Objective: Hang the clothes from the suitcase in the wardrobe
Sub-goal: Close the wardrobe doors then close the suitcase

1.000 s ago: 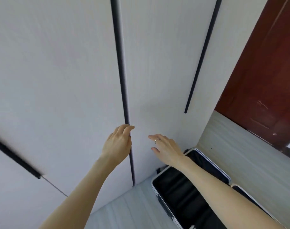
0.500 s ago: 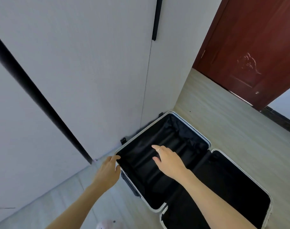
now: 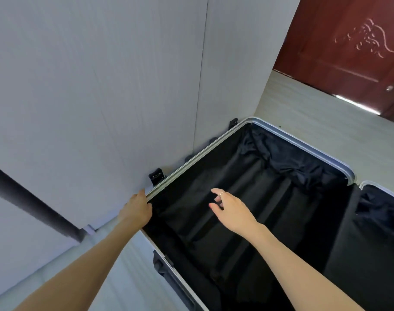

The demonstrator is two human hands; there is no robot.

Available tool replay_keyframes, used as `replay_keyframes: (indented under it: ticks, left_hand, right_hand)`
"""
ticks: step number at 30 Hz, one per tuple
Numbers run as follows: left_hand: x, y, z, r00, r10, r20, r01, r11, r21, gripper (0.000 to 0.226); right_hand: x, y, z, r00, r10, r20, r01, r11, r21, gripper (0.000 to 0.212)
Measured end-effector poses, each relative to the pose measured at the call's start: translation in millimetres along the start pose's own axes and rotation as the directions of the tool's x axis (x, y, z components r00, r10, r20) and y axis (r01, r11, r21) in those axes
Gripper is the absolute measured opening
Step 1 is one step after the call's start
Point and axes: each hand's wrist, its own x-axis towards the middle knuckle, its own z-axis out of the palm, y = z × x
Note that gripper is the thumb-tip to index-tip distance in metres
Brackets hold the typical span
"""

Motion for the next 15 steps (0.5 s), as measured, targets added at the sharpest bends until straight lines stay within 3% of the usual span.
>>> replay_keyframes:
  ticks: [6, 9, 15]
  left_hand:
    - [19, -5, 20, 0.991, -0.085, -0.103, 0.069, 0.986, -0.149, 0.023]
    - [13, 1, 11, 0.985, -0.065, -0.163, 0.024, 0.969, -0.246, 0.019]
    - [4, 44, -31, 0.933, 0.056, -0.357, -0.171, 0.939, -0.298, 0.033]
  right_hand:
    - [9, 6, 5, 0.997, 0.074, 0.031, -0.077, 0.989, 0.125, 0.049]
    - [14, 0, -3, 0.993, 0.104, 0.061, -0.116, 0.965, 0.237, 0.047]
    - [39, -36, -27, 0.992, 0.126, 0.027, -0.123, 0.853, 0.507, 0.046]
